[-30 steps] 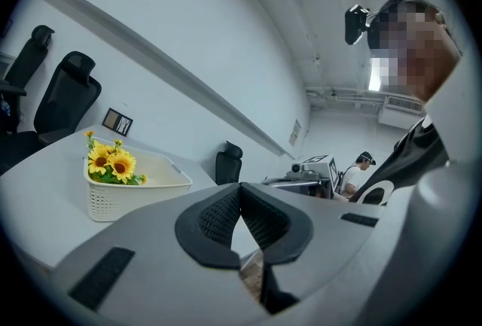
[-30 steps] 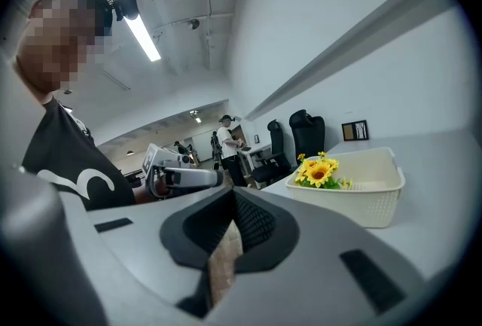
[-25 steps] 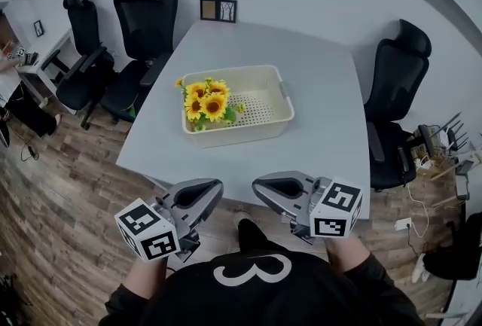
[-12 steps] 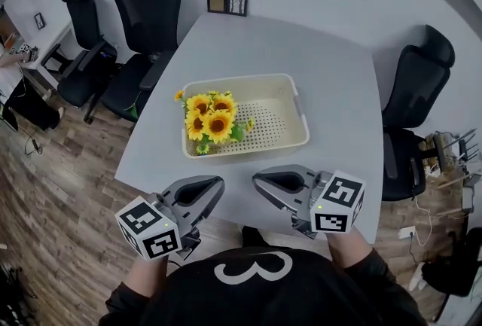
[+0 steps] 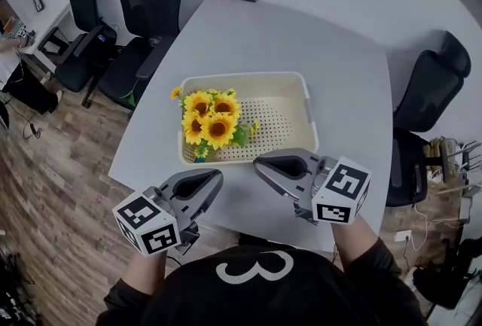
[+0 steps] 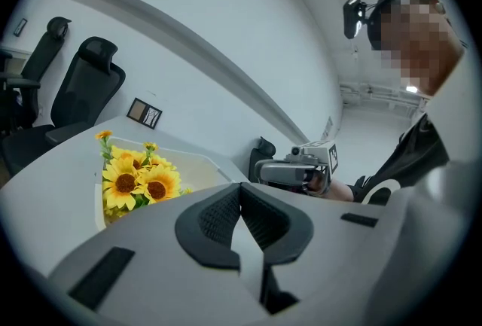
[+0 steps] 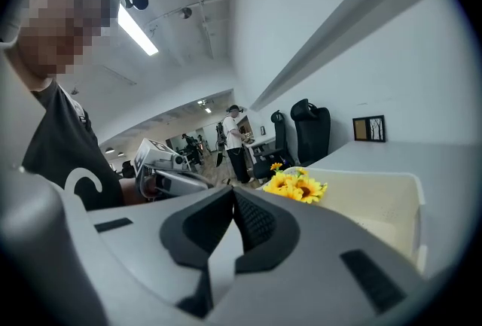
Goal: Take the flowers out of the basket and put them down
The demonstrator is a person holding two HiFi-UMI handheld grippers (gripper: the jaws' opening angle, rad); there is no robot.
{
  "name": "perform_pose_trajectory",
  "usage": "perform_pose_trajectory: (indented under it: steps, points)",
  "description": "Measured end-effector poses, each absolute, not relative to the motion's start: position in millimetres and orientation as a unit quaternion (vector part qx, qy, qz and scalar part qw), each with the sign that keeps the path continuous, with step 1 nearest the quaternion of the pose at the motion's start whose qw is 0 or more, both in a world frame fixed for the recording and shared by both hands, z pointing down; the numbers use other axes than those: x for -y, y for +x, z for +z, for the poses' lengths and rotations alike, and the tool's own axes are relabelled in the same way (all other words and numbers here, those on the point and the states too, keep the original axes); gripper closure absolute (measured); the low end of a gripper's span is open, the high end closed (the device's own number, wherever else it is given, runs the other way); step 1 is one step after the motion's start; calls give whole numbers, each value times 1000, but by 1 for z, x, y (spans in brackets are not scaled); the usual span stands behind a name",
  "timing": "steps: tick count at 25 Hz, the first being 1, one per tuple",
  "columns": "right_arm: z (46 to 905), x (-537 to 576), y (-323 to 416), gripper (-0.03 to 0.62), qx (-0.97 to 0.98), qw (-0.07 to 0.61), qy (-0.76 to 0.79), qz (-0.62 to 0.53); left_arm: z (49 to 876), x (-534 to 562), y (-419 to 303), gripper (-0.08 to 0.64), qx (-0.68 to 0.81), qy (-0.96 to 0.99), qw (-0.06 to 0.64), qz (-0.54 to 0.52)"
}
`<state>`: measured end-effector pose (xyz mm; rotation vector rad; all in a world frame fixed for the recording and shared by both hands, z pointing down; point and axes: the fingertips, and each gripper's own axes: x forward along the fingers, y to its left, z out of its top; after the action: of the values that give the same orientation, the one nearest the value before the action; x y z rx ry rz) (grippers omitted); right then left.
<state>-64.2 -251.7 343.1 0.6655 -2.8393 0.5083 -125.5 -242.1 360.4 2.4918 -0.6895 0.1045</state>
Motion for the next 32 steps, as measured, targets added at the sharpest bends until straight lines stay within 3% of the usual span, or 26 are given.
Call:
perform_pose_trajectory:
  steps: [12, 15, 18, 23, 27, 32]
  points:
    - [334, 327, -48, 557, 960, 180, 213, 39, 376, 261, -115, 548, 257, 921, 289, 41]
    - [336, 347, -52, 498, 959, 191, 206, 23, 381, 265, -115, 548, 259, 919, 294, 42]
    - [358, 360, -62, 363, 958, 220, 182, 6, 385, 270, -115, 548, 261, 917, 299, 44]
    - [413, 358, -77, 208, 943, 306, 125, -21, 388, 276, -118, 548, 266, 915, 300, 50]
    - [452, 370, -83, 140, 931, 342, 126, 0, 392, 278, -124, 548, 273, 911, 304, 57]
    - [493, 376, -95, 107, 919, 379, 104, 29, 397, 279, -127, 548, 276, 907, 313, 56]
